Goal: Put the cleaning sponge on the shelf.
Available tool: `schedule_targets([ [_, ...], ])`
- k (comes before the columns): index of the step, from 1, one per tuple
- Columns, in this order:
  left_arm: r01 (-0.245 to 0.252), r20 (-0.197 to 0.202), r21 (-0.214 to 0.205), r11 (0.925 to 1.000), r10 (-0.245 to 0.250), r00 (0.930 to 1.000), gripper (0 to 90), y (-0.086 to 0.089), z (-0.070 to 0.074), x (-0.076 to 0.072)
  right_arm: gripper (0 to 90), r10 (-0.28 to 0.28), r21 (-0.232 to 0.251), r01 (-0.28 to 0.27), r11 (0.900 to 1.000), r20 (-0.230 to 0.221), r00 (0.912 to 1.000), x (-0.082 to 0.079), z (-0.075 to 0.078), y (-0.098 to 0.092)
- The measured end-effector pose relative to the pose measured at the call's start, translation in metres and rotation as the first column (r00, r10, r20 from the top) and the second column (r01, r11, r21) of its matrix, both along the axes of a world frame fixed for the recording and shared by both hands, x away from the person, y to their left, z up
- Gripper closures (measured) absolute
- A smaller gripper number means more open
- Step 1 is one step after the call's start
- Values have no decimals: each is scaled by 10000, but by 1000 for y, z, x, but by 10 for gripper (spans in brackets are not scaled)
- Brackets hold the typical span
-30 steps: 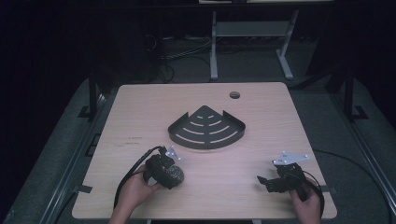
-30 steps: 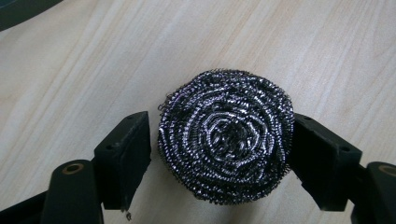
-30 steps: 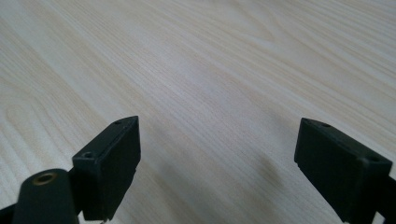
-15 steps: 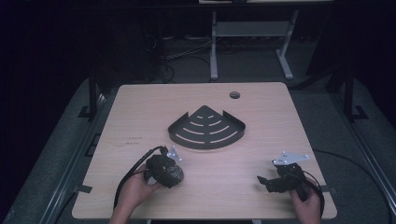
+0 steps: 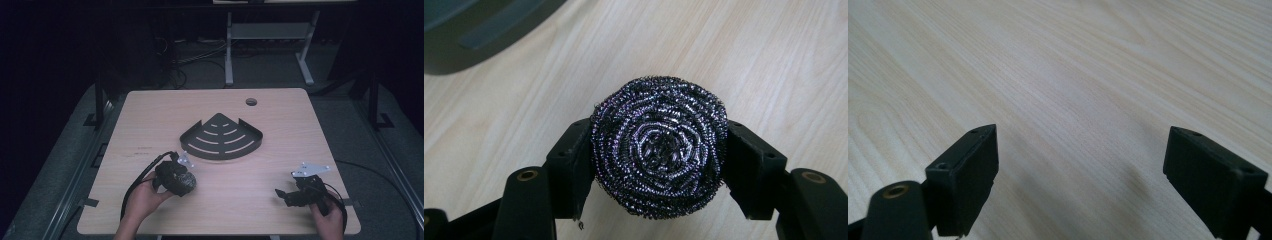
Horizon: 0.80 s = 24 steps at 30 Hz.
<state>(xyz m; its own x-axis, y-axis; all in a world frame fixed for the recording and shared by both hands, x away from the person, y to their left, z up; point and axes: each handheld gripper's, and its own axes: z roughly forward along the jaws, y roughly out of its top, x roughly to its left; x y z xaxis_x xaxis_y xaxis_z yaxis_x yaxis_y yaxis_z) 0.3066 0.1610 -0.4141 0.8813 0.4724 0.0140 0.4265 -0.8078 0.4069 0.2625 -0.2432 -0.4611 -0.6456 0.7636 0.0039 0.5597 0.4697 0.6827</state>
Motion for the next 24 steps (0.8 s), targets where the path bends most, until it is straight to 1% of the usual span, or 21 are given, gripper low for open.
schedule_targets([
  [1, -43, 40, -74, 10000, 44, 10000, 347, -1, 1, 0, 140, 8, -8, -8, 10000, 3, 10000, 0, 0, 0],
  [5, -43, 9, -2, 10000, 43, 10000, 348, -3, 5, 5, 140, -13, 12, 13, 10000, 22, 10000, 0, 0, 0],
  [7, -138, 31, -56, 9999, 138, 9999, 348, -3, 6, 6, 140, -49, 31, 50, 10000, -23, 10000, 0, 0, 0],
  [11, -114, 43, -22, 9999, 115, 9999, 348, -5, 10, 10, 140, -31, -18, 31, 10000, -50, 10000, 0, 0, 1],
  [13, -136, 15, -88, 9999, 136, 9999, 348, -7, 12, 12, 140, -52, 7, 52, 10000, -40, 10000, 0, 0, 1],
  [14, -84, 38, -27, 10000, 84, 10000, 348, -7, 13, 13, 140, -52, 19, 52, 10000, -37, 10000, 0, 0, 1],
  [17, -33, -35, -113, 9999, 33, 10000, 347, -9, 16, 16, 140, 1, -49, -1, 10000, -28, 10000, 1, 0, 1],
  [18, -83, -25, -184, 9998, 82, 10000, 348, -10, 17, 16, 140, 15, -49, -15, 10000, -42, 10000, 1, 0, 1],
  [19, -15, -2, -122, 9999, 15, 10000, 348, -10, 18, 17, 140, 73, -70, -73, 9999, 7, 10000, 1, 0, 2],
  [22, -106, 0, -117, 9999, 106, 9999, 348, -11, 21, 20, 140, 53, -3, -53, 10000, -29, 10000, 1, 0, 3],
  [24, -83, -5, -79, 9999, 83, 10000, 348, -12, 23, 22, 140, 75, 14, -75, 10000, -32, 10000, 1, 0, 3],
])
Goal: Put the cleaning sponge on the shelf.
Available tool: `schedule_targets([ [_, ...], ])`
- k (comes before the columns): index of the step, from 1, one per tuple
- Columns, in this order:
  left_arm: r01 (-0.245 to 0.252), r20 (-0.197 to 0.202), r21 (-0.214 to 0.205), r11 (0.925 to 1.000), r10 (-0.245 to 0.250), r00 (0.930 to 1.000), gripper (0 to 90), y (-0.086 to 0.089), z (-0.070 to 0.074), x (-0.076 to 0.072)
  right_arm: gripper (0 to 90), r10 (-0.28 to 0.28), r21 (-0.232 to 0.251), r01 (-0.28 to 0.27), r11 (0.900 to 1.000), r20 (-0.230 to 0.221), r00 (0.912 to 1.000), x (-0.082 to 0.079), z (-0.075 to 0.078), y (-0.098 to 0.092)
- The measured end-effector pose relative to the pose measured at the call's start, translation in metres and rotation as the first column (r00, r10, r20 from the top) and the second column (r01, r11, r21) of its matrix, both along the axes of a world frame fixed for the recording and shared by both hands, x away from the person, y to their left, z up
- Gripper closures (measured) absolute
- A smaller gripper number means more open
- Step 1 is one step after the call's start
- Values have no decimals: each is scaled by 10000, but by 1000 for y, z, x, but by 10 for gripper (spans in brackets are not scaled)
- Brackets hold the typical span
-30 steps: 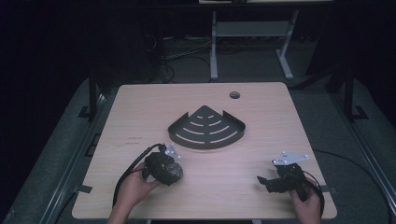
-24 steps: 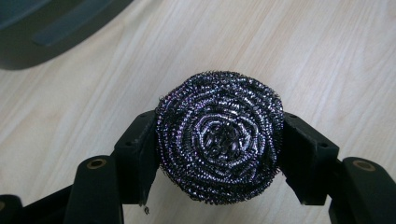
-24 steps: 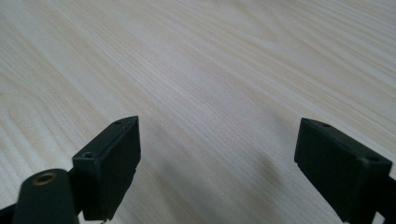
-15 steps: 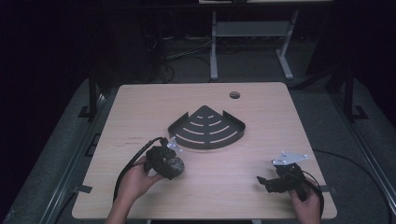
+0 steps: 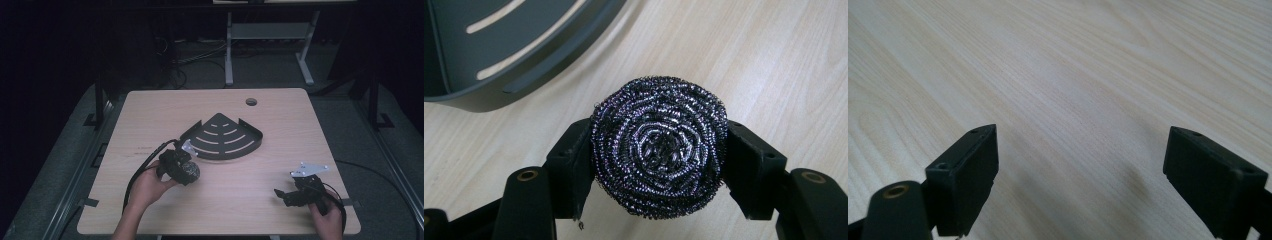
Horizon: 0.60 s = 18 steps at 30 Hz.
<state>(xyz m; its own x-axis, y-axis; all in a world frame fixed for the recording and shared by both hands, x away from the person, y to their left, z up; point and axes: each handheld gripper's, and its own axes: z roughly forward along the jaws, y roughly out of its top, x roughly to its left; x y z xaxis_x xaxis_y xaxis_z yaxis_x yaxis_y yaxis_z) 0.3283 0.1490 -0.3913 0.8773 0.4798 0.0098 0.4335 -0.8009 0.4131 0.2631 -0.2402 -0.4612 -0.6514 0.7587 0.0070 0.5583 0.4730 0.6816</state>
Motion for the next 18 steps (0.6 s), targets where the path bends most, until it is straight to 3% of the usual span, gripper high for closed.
schedule_targets([
  [10, 30, -68, -147, 9999, -31, 10000, 347, -6, 8, 14, 140, 57, -42, -57, 10000, 35, 10000, 0, 0, 1],
  [15, 127, -68, -2, 9999, -127, 9999, 347, -11, 12, 22, 140, 44, -2, -44, 10000, 48, 10000, -1, 0, 0],
  [18, 126, -197, -261, 9996, -131, 9997, 347, -13, 15, 27, 140, 89, -7, -89, 10000, 91, 9999, 0, 0, 0],
])
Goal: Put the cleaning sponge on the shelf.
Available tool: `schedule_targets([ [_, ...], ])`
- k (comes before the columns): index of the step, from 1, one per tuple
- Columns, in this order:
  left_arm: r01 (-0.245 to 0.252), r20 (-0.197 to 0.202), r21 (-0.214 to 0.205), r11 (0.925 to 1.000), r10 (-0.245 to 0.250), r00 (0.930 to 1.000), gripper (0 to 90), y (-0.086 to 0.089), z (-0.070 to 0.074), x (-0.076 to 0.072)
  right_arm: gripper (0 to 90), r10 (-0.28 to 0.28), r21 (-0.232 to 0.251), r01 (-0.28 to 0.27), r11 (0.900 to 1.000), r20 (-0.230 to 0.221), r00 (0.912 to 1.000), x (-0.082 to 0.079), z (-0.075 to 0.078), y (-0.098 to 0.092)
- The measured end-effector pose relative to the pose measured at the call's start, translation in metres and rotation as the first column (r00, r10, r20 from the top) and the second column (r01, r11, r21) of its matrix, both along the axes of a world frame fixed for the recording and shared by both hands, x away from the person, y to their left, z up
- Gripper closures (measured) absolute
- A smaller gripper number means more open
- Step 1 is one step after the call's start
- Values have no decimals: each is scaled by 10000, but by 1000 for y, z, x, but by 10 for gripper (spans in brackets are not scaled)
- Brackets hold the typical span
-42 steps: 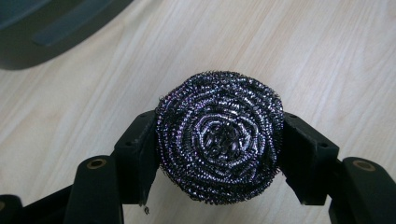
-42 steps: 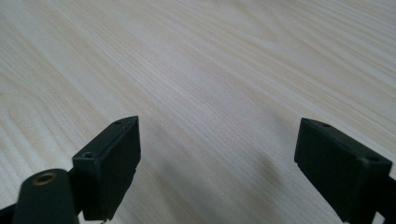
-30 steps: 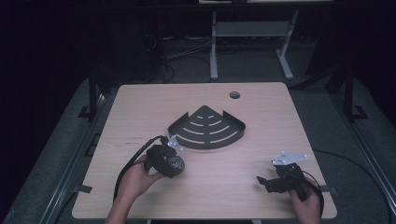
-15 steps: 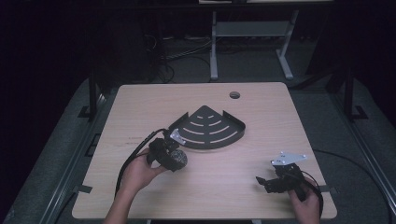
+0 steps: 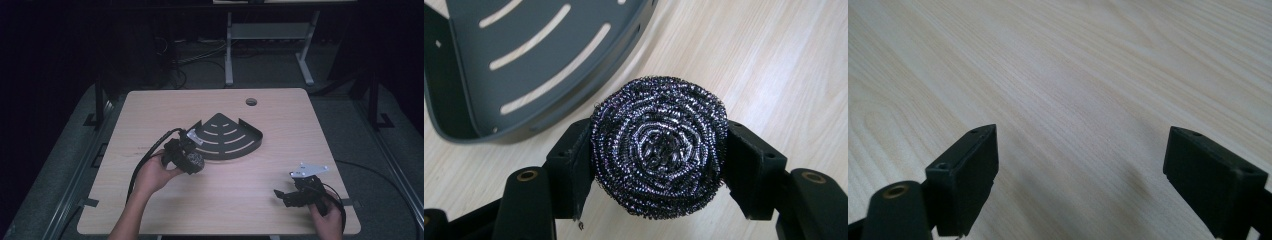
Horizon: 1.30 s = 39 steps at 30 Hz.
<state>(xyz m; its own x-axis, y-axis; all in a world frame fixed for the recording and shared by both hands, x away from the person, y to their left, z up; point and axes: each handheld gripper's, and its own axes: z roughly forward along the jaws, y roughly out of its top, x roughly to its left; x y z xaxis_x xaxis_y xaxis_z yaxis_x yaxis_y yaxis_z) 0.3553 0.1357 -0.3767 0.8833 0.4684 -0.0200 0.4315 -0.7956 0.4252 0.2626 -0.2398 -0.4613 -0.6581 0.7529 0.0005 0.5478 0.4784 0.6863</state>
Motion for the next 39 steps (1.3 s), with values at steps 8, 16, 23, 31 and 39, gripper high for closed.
schedule_targets([
  [8, 16, -79, -171, 9999, -18, 10000, 347, -5, 4, 14, 140, -39, 40, 39, 10000, -98, 9999, 0, 1, 2],
  [16, -48, -137, -77, 10000, 47, 9999, 347, -8, 5, 25, 140, 12, 24, -11, 10000, -118, 9999, 0, 0, 1],
  [23, -70, -128, -80, 9999, 69, 9999, 347, -12, 6, 34, 140, 36, 8, -36, 10000, -116, 9999, 1, 0, 2],
  [31, -22, -116, -12, 10000, 22, 9999, 347, -20, 11, 46, 140, 21, 34, -21, 10000, -108, 9999, 2, 0, 1],
  [39, 18, -140, -82, 10000, -19, 9999, 346, -28, 14, 55, 140, 54, 45, -53, 10000, -112, 9999, 2, 0, 1],
])
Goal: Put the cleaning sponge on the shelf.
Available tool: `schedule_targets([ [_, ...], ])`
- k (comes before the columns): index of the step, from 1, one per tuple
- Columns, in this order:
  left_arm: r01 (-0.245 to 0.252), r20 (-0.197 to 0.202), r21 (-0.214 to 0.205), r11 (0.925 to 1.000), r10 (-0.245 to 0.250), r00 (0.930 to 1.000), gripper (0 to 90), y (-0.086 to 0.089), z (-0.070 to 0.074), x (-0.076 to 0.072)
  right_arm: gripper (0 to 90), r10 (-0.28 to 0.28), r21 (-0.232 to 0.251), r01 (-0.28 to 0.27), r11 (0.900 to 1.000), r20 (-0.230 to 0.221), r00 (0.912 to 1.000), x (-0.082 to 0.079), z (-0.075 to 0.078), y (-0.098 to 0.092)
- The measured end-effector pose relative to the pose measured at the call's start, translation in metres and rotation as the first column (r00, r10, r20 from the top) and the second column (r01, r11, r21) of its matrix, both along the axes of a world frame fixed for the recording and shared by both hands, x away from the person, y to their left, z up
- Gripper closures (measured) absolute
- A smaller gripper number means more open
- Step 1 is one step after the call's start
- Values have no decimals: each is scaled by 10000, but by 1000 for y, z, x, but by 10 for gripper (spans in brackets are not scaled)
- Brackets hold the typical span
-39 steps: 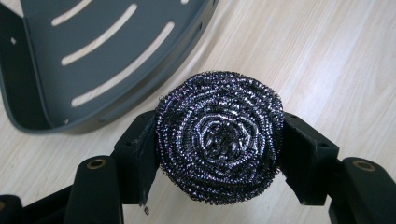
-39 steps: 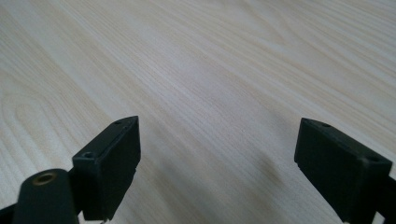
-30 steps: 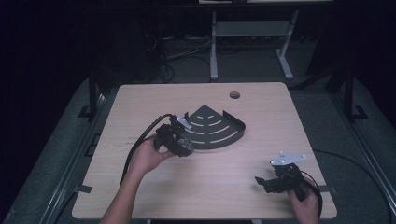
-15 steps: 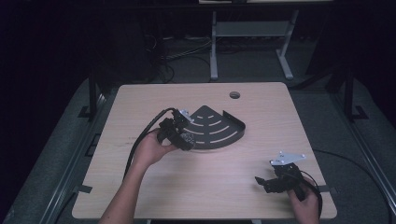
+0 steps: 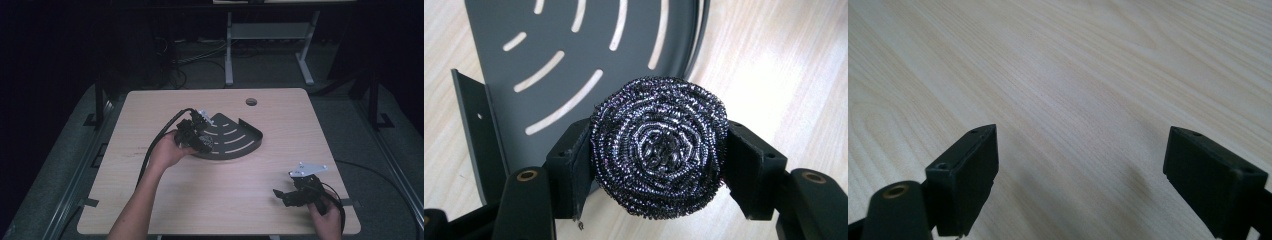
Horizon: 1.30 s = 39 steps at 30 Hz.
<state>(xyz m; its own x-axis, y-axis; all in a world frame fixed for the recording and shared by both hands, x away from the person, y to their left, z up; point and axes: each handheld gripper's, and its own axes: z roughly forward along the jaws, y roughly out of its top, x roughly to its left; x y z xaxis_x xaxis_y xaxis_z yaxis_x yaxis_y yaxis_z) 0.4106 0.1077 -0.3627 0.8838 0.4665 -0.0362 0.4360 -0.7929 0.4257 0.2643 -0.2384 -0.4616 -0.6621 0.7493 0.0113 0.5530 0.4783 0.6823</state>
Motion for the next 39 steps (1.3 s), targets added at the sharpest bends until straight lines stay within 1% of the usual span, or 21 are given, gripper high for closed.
schedule_targets([
  [6, -104, 15, -93, 9999, 104, 9999, 346, -3, 0, 6, 140, -38, 10, 38, 10000, -28, 10000, 0, 0, -1],
  [7, -67, -22, -162, 9998, 66, 10000, 346, -3, 0, 8, 140, -35, 7, 35, 10000, -24, 10000, 0, 0, -1],
  [11, -171, -1, -175, 9997, 171, 9999, 346, -4, -3, 11, 140, -36, 16, 36, 10000, -32, 10000, 0, 0, -1],
  [14, -318, 8, -196, 9993, 318, 9995, 346, -3, -5, 15, 140, -29, 3, 29, 10000, -50, 10000, 0, 0, -1],
  [16, -553, -13, -358, 9978, 553, 9985, 346, -2, -5, 17, 140, -20, 37, 20, 10000, -19, 10000, 0, 0, -1],
  [19, -629, 9, -485, 9968, 630, 9980, 346, -1, -5, 20, 140, -16, 25, 16, 10000, -38, 10000, 0, 0, -1],
  [22, -637, -158, -448, 9970, 631, 9979, 345, -2, -7, 24, 140, 41, 27, -41, 10000, -7, 10000, 0, 0, 0],
  [24, -619, -184, -322, 9976, 613, 9980, 345, -3, -9, 27, 140, 100, 40, -100, 9999, 16, 9999, 0, 1, 0],
  [25, -615, -232, -387, 9974, 606, 9979, 345, -5, -10, 28, 140, 92, 31, -92, 10000, 28, 10000, -1, 1, 0],
  [28, -564, -226, -290, 9980, 558, 9982, 345, -8, -12, 30, 140, 100, 35, -100, 9999, 44, 9999, 0, 1, 0],
  [29, -560, -269, -309, 9980, 552, 9981, 345, -9, -14, 31, 140, 93, 40, -93, 9999, 52, 9999, 0, 1, 0],
  [30, -591, -282, -263, 9979, 584, 9979, 345, -10, -16, 32, 140, 85, 41, -85, 10000, 47, 10000, 0, 1, 0],
  [31, -590, -248, -133, 9982, 587, 9980, 345, -11, -17, 33, 140, 65, 34, -65, 10000, 9, 10000, 0, 1, 0],
  [33, -631, -290, -110, 9979, 628, 9976, 344, -13, -21, 36, 140, 123, -5, -123, 9999, 1, 9999, 0, 1, 0],
  [35, -696, -307, 7, 9976, 696, 9971, 344, -14, -27, 39, 140, 96, 25, -96, 10000, 23, 10000, 0, 1, 0],
  [38, -765, -377, 50, 9971, 766, 9963, 344, -18, -34, 42, 140, 137, 72, -137, 9999, -40, 9999, 0, 1, 0],
  [39, -788, -407, -18, 9969, 787, 9961, 343, -18, -35, 43, 140, 96, 88, -96, 9999, -49, 9999, 0, 1, 0],
])
